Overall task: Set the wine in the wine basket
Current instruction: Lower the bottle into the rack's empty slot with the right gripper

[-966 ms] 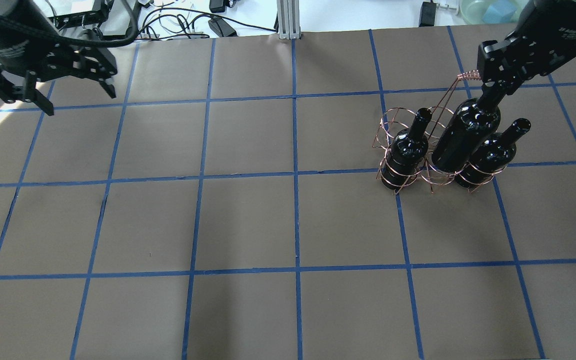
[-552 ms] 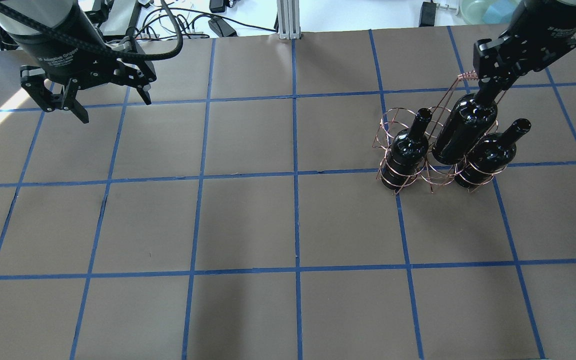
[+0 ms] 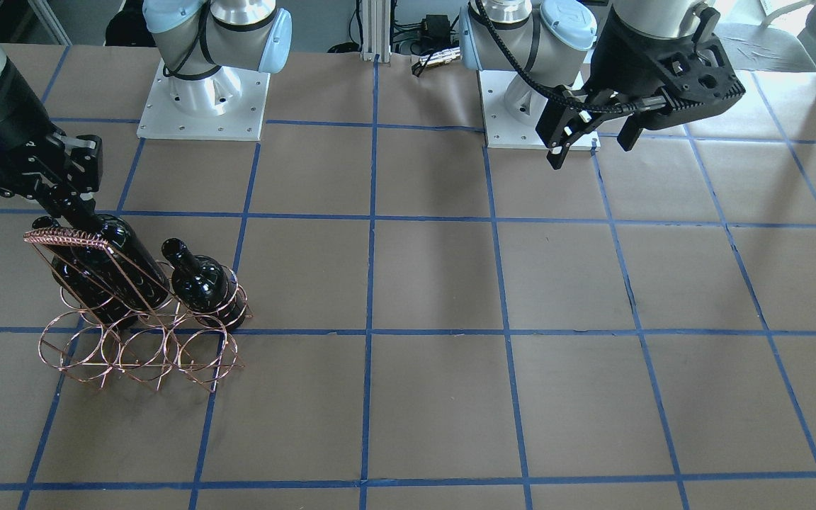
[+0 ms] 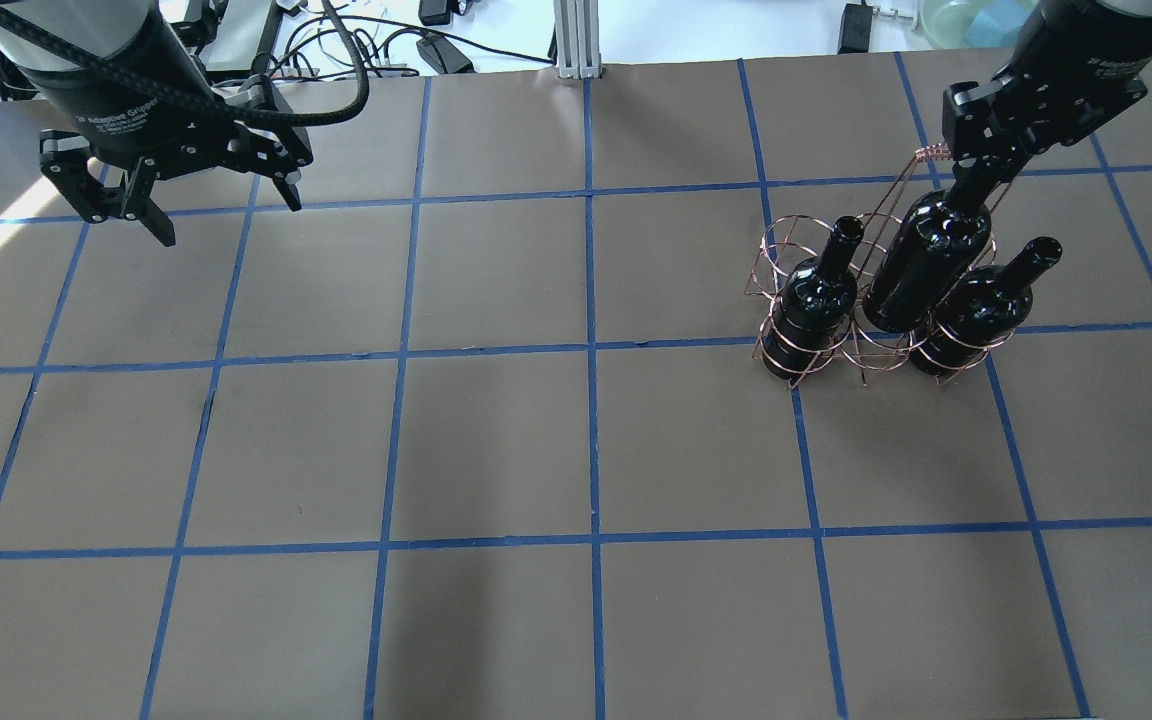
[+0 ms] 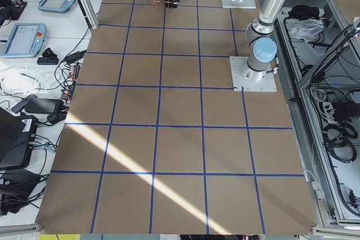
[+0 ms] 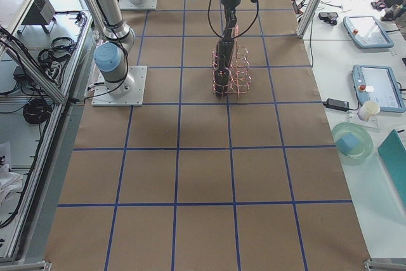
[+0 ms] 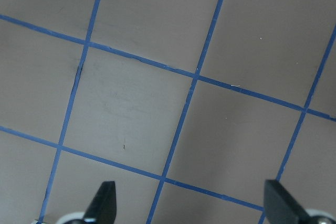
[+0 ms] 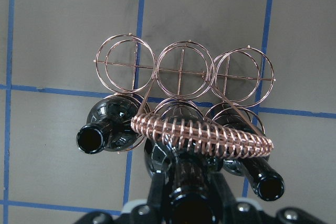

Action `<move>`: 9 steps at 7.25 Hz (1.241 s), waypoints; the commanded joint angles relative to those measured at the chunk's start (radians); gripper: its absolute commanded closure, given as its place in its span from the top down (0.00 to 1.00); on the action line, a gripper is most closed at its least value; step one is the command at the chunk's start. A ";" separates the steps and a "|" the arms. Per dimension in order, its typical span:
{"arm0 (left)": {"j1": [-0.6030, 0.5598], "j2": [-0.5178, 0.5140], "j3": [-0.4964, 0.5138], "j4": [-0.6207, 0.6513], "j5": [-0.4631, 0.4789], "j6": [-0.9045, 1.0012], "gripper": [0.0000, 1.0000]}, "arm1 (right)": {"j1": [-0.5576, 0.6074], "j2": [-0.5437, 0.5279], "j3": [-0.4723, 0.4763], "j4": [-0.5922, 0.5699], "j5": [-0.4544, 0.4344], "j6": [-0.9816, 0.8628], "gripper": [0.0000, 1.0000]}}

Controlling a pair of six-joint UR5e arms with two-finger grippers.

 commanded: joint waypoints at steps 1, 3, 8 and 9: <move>0.000 0.000 0.000 0.002 0.000 0.001 1.00 | -0.002 0.002 0.025 -0.002 0.008 0.001 0.00; 0.002 0.000 0.000 0.002 0.000 0.002 1.00 | -0.006 0.002 0.073 -0.049 0.018 0.012 0.00; 0.002 -0.003 -0.002 -0.009 -0.003 0.273 1.00 | -0.006 0.007 0.153 -0.139 0.011 0.015 0.00; 0.002 -0.001 -0.002 -0.009 -0.001 0.272 1.00 | -0.006 0.008 0.158 -0.137 0.012 0.017 0.00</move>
